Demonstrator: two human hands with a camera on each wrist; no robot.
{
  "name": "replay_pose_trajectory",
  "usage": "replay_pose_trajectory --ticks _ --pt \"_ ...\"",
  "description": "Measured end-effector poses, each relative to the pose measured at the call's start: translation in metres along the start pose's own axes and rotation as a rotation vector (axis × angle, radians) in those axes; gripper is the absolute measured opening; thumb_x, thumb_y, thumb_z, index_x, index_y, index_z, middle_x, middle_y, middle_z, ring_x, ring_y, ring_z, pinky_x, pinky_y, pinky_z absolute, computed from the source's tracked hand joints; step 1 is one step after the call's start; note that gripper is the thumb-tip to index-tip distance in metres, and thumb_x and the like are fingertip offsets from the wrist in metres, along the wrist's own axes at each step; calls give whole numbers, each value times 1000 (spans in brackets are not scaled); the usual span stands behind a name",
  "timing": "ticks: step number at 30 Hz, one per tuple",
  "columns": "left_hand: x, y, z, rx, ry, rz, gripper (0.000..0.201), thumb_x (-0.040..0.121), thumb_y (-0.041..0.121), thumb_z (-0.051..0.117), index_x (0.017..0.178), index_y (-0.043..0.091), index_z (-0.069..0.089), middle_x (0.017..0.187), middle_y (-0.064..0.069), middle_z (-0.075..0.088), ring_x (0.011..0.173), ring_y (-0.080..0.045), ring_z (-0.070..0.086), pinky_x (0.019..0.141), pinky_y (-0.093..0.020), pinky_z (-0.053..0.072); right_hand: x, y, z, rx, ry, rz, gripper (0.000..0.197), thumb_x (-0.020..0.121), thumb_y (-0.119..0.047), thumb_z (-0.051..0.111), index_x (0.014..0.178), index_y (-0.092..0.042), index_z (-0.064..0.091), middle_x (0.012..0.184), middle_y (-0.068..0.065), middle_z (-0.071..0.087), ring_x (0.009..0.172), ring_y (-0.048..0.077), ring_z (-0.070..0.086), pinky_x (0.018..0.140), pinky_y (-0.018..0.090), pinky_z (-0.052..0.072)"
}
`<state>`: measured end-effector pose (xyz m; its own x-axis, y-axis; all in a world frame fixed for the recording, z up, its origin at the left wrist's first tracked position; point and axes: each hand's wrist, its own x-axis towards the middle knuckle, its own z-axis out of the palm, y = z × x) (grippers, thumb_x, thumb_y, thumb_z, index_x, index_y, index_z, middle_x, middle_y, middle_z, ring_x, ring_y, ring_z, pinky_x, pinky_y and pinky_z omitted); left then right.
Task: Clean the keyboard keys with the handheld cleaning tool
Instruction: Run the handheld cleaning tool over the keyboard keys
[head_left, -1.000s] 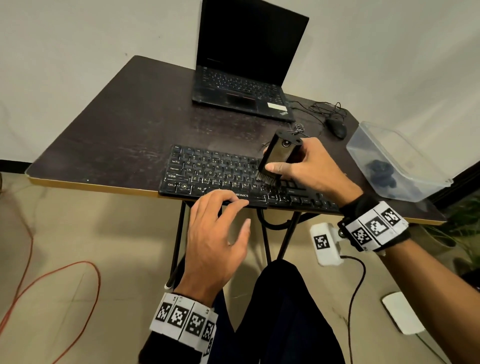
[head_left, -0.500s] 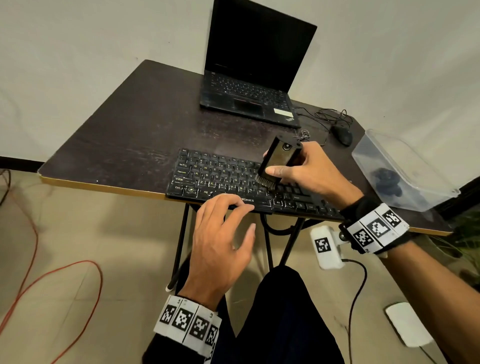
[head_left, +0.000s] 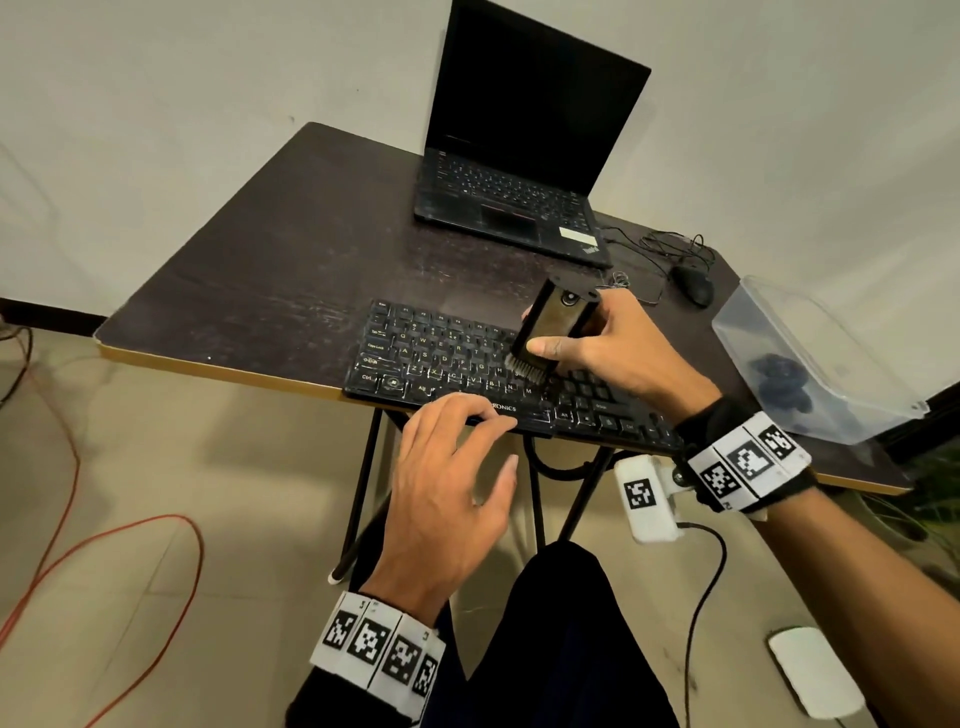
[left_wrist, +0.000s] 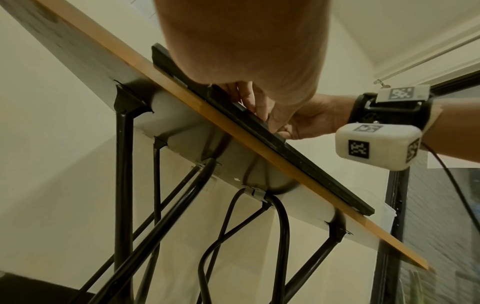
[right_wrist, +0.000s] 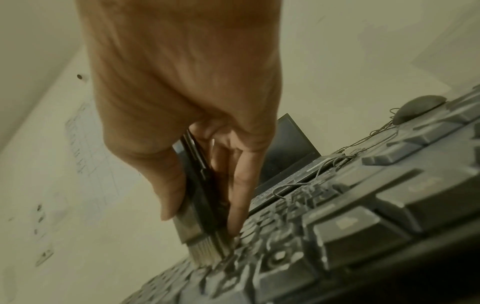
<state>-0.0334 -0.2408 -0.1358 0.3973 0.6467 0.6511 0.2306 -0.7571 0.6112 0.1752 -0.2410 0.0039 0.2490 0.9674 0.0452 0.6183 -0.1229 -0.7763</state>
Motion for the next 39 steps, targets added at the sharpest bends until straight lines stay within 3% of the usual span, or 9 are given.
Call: replay_pose_trajectory --ticks 3,7,11,15,19,22,26,30,39 --pt "0 0 1 0 -1 6 31 92 25 70 121 14 72 125 1 60 124 -19 55 110 -34 38 -5 -5 2 39 -80 -15 24 89 -10 85 112 -12 78 104 9 82 98 30 79 83 41 67" --pt "0 -1 2 -12 8 -3 31 92 25 71 120 13 73 125 1 61 124 -19 55 112 -32 37 -2 -5 4 15 -11 -6 24 90 -14 85 112 -8 76 103 9 82 98 30 79 88 51 65" --pt "1 1 2 -9 4 6 31 93 28 68 120 13 73 125 1 61 124 -18 55 111 -35 39 -5 -12 9 39 -86 -24 24 89 -8 84 112 -9 77 102 7 82 96 26 80 82 37 66" --pt "0 1 1 -14 7 -6 30 94 28 67 120 14 73 125 1 61 124 -18 55 111 -37 40 1 -9 10 -31 -16 -33 26 89 -21 87 111 -10 77 101 9 82 95 33 79 86 54 64" --pt "0 1 1 -9 7 4 30 94 27 68 120 14 73 124 2 60 124 -18 55 113 -34 38 -2 -15 14 15 -105 -44 27 89 -11 84 114 -5 77 103 10 82 97 31 79 84 41 66" --pt "0 1 2 -8 6 -5 29 93 27 69 120 15 72 124 2 60 125 -19 55 113 -33 37 3 -12 14 -15 -22 -47 26 88 -16 87 112 -8 78 101 7 82 97 31 79 91 54 63" --pt "0 2 2 -11 7 3 30 93 27 69 120 15 72 125 2 60 126 -18 55 114 -34 37 -1 -18 18 7 -118 -57 26 88 -11 85 113 -10 78 104 7 82 98 29 79 87 44 66" --pt "-1 1 3 -16 6 -11 30 93 26 70 121 15 72 126 2 60 126 -18 55 113 -36 38 4 -16 20 -61 -34 -65 28 87 -22 88 111 -12 77 100 7 82 95 41 77 87 63 61" --pt "-1 0 4 -28 -1 -15 30 94 27 69 122 15 72 125 3 60 126 -18 55 113 -37 39 5 -20 26 -58 -50 -109 28 87 -23 88 111 -13 78 104 3 82 99 24 79 96 56 60"
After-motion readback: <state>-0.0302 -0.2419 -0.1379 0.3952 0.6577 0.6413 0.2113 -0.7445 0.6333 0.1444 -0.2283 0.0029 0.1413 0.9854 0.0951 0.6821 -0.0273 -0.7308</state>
